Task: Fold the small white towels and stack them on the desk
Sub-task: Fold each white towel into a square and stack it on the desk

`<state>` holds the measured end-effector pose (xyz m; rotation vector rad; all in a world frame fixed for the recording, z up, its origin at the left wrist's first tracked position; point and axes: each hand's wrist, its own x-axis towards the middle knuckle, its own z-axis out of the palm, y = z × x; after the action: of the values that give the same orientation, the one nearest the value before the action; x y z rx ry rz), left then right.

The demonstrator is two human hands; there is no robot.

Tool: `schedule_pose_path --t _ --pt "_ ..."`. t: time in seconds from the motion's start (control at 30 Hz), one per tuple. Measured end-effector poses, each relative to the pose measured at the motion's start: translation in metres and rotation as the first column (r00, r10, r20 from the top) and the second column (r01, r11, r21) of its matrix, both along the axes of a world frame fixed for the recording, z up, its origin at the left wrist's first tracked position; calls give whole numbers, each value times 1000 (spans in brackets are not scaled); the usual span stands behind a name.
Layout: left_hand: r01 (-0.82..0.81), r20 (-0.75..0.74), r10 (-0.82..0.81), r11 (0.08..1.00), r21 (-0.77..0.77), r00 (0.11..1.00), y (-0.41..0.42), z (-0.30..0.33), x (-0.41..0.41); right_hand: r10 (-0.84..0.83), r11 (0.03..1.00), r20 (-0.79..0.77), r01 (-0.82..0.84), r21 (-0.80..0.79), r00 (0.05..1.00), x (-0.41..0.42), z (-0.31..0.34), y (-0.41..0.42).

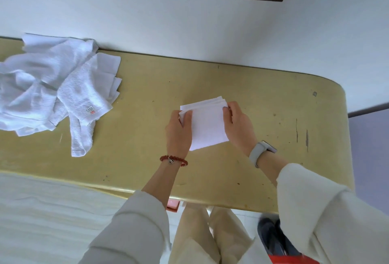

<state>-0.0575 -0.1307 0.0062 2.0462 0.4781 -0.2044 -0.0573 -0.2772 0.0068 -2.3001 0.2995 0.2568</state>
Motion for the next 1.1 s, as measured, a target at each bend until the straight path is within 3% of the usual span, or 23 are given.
schedule_pose_path --t 0.23,0.57,0.73,0.8,0.87,0.97,1.03,1.1 --pt "6 -133 12 991 133 991 2 -28 19 -64 965 -100 36 -259 993 22 -24 11" --pt "34 -240 30 965 261 970 -2 -26 32 -139 953 -168 85 -291 976 32 -27 15" --pt "13 -300 69 964 266 951 -5 -15 36 -171 972 -207 130 -197 963 32 -17 13" --pt "-34 -263 104 966 257 959 -3 -11 31 -123 954 -178 67 -293 976 24 -9 10" --pt "-74 -67 99 949 307 993 1 -9 16 -39 900 -11 30 -435 999 10 -6 4" --pt "19 240 -159 867 499 958 2 -19 -11 214 881 275 -64 -470 937 -11 -12 -3" --pt "155 246 -370 780 607 896 -2 -29 -19 427 804 284 -217 -554 859 -15 -25 -3" --pt "284 158 -507 684 671 847 -5 -40 -19 554 702 176 -343 -625 814 -10 -36 0"
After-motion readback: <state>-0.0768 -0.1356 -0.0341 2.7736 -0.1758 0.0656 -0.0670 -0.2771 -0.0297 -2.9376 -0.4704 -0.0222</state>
